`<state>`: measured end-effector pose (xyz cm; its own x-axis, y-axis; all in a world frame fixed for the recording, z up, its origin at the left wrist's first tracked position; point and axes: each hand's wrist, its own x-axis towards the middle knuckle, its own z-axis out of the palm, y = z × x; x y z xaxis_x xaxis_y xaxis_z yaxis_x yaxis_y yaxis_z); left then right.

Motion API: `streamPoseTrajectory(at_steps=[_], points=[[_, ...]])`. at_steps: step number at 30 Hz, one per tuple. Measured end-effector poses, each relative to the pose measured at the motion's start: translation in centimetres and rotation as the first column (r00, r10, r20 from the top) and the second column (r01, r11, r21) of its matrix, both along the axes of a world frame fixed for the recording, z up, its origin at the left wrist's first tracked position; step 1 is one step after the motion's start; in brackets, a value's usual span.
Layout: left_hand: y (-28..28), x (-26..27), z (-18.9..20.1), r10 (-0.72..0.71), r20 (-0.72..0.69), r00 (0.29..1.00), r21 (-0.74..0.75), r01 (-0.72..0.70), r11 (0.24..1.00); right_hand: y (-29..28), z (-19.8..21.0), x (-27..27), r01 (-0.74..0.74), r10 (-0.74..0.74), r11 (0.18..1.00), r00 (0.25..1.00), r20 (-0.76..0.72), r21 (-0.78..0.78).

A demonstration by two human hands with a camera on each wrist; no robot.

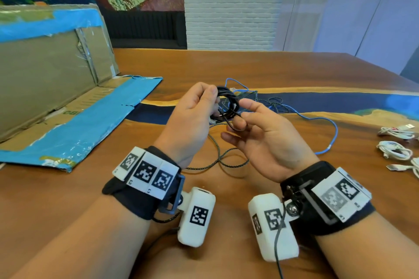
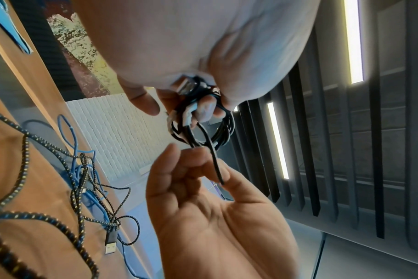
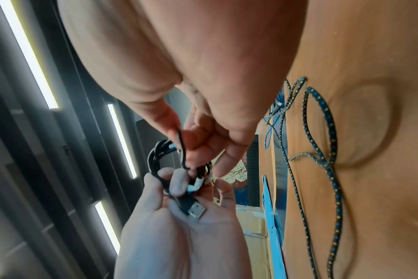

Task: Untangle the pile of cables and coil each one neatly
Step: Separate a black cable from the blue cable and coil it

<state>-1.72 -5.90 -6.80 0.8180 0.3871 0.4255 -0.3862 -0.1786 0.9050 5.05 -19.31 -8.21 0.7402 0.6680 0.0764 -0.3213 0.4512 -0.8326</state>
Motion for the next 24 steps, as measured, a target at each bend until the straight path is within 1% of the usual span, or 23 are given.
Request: streamPoseTrajectory(at_steps=[3, 5, 6, 8, 10, 12, 14, 17, 19, 21, 24], points=[[0.2, 0.2, 0.0, 0.071, -0.005, 0.997, -0.053, -0.071, 0.996, 0.1, 0.0, -0.4, 0.002, -0.002, 1.0, 1.0, 0.01, -0.012], [0.9, 0.1, 0.2, 0.133, -0.015, 0.991, -0.106, -0.133, 0.985, -0.2, 0.0, -0.3, -0.002, 0.009, 0.997, 0.996, 0.091, -0.077], [1.2, 0.0, 0.3, 0.137, -0.02, 0.99, -0.148, -0.139, 0.979, -0.2, -0.1, -0.2, 0.004, 0.014, 0.993, 0.988, 0.154, -0.117], [1.4, -0.1, 0.7, 0.065, -0.011, 0.998, -0.284, -0.066, 0.956, -0.1, -0.4, -0.2, 0.051, 0.004, 0.983, 0.957, 0.291, -0.178], [1.1, -0.4, 1.0, -0.049, 0.011, 0.999, -0.415, 0.049, 0.909, 0.2, -0.7, -0.3, 0.126, -0.03, 0.97, 0.912, 0.41, -0.209], [0.6, -0.6, 1.2, -0.145, 0.04, 0.989, -0.476, 0.146, 0.867, 0.2, -1.0, -0.2, 0.21, -0.084, 0.956, 0.864, 0.496, -0.204], [0.3, -0.7, 1.2, -0.21, 0.068, 0.975, -0.505, 0.215, 0.836, 0.1, -0.9, 0.0, 0.289, -0.151, 0.941, 0.824, 0.546, -0.177], [0.0, -0.9, 1.3, -0.265, 0.079, 0.961, -0.532, 0.265, 0.804, 0.1, -0.7, 0.1, 0.372, -0.23, 0.918, 0.782, 0.579, -0.139], [-0.1, -1.0, 1.3, -0.277, 0.089, 0.957, -0.557, 0.279, 0.782, 0.4, -0.7, -0.1, 0.405, -0.271, 0.908, 0.766, 0.583, -0.111], [0.0, -1.0, 1.3, -0.283, 0.112, 0.953, -0.573, 0.295, 0.764, 0.8, -0.8, -0.3, 0.411, -0.304, 0.909, 0.776, 0.553, -0.076], [0.0, -0.9, 1.2, -0.279, 0.143, 0.95, -0.587, 0.308, 0.749, 1.3, -1.1, -0.6, 0.387, -0.334, 0.922, 0.828, 0.451, -0.028]])
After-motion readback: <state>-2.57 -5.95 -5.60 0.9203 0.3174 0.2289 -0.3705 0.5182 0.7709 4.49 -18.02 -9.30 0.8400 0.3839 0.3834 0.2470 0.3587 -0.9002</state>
